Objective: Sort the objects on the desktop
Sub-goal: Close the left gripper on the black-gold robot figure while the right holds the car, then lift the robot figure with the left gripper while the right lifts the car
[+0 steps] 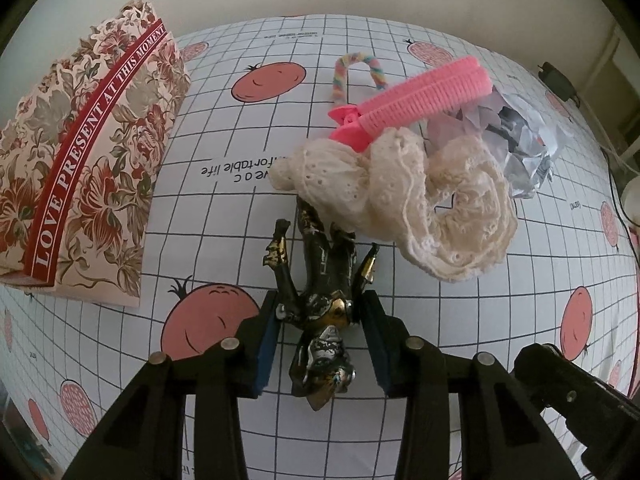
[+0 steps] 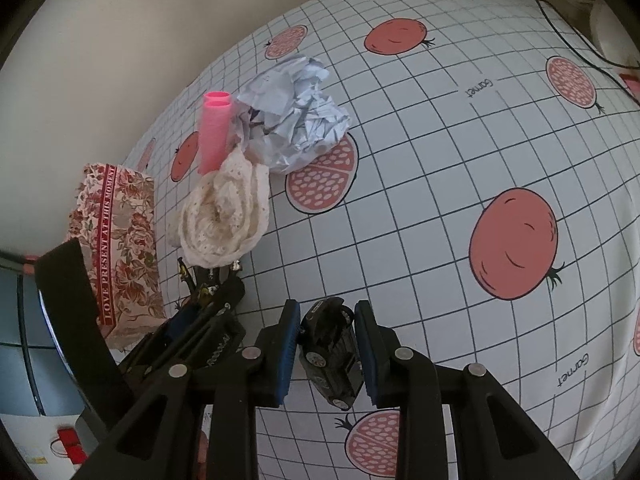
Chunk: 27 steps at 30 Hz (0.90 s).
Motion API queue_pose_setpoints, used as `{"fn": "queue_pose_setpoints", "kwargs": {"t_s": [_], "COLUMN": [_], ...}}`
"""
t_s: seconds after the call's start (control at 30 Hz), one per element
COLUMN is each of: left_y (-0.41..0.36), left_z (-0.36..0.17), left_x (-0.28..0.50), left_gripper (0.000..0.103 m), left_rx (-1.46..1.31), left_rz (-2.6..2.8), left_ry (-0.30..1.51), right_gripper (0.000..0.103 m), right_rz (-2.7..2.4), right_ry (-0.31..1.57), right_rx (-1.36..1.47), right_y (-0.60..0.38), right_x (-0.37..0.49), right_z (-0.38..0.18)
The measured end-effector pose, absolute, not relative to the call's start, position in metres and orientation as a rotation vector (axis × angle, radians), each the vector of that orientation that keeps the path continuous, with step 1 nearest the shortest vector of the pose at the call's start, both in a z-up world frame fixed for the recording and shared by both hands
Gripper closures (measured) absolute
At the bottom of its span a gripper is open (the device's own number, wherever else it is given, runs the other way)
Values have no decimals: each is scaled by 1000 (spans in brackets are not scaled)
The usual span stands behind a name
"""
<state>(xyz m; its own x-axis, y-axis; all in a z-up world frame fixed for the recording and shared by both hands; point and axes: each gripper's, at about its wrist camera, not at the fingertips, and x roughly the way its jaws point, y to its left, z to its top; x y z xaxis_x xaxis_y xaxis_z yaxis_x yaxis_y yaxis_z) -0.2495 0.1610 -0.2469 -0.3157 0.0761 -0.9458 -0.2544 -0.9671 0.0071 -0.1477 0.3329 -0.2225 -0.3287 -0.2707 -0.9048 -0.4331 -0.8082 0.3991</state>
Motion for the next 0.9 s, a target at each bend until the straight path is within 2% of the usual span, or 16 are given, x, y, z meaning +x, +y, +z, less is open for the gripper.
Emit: {"fn": "queue_pose_setpoints", "kwargs": {"t_s": [0.6, 0.67, 0.7, 0.9], "left_y": [143, 140, 138, 123], "left_z": [-224, -219, -217, -209], "left_x": [-242, -239, -239, -235], "left_gripper": [63, 66, 71, 71], "left_rx": [-1683, -1673, -1670, -1677], "left_rz": [2373, 2380, 2385, 2405], "left_ry": [119, 107, 100, 59], "right_gripper": [73, 73, 73, 71], "right_rz": [2381, 2379, 2375, 2306], "right_ry": [930, 917, 912, 851], "right_rx": [-1643, -1637, -1637, -1752], "right_y": [329, 330, 330, 326], "right_x": [-153, -153, -153, -155], "right_z": [-205, -204, -205, -219]}}
